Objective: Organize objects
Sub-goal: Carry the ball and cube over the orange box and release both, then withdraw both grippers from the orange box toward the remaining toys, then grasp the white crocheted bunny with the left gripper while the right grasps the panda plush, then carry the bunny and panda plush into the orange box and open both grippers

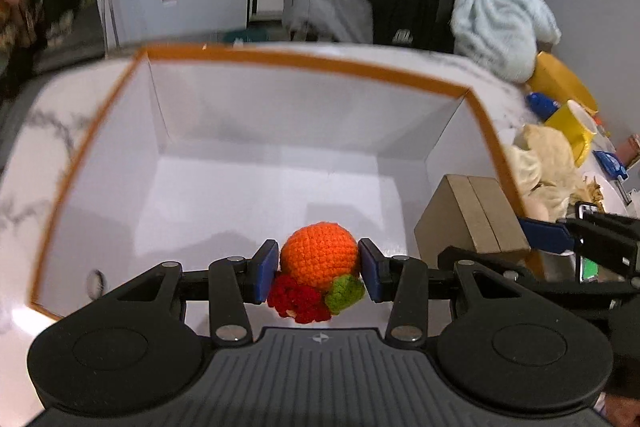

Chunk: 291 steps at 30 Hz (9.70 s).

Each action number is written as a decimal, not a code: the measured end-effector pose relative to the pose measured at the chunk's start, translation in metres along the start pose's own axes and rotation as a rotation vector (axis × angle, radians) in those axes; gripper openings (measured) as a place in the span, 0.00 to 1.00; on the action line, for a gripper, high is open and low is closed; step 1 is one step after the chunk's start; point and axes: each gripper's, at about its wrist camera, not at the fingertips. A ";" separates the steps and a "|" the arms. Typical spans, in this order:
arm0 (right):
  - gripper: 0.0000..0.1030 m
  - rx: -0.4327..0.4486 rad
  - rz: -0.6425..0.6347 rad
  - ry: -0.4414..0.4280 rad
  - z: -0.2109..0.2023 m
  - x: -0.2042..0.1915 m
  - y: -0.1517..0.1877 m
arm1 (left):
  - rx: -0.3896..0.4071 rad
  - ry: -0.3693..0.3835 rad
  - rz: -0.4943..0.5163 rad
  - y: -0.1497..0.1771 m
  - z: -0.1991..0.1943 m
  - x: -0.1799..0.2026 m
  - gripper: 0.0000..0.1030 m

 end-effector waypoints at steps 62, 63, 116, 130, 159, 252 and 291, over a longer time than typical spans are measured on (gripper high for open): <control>0.52 0.034 -0.193 0.123 -0.059 -0.024 -0.014 | -0.006 -0.105 0.062 0.004 -0.042 0.023 0.83; 0.52 0.038 -0.194 0.124 -0.062 -0.025 -0.014 | -0.002 -0.106 0.063 0.004 -0.045 0.024 0.83; 0.62 -0.028 -0.239 0.111 -0.096 -0.027 0.107 | 0.054 -0.094 0.099 0.155 -0.115 -0.055 0.86; 0.69 -0.092 -0.237 0.094 -0.062 -0.023 0.117 | -0.019 -0.166 0.022 0.184 -0.086 -0.089 0.89; 0.65 -0.154 -0.273 0.067 -0.030 -0.021 0.130 | -0.004 -0.130 -0.137 0.189 -0.065 -0.108 0.64; 0.62 -0.131 -0.185 0.022 0.063 -0.009 -0.046 | -0.059 -0.050 -0.028 -0.015 0.003 -0.037 0.61; 0.66 -0.260 -0.505 0.216 0.105 -0.030 -0.037 | -0.251 -0.225 0.092 -0.017 0.060 -0.011 0.68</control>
Point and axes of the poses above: each gripper's, at about its wrist camera, not at the fingertips, and z roughly the way its jaws point, x to its right, y to its underside, and after that the axes turned 4 degrees about -z, right-handed
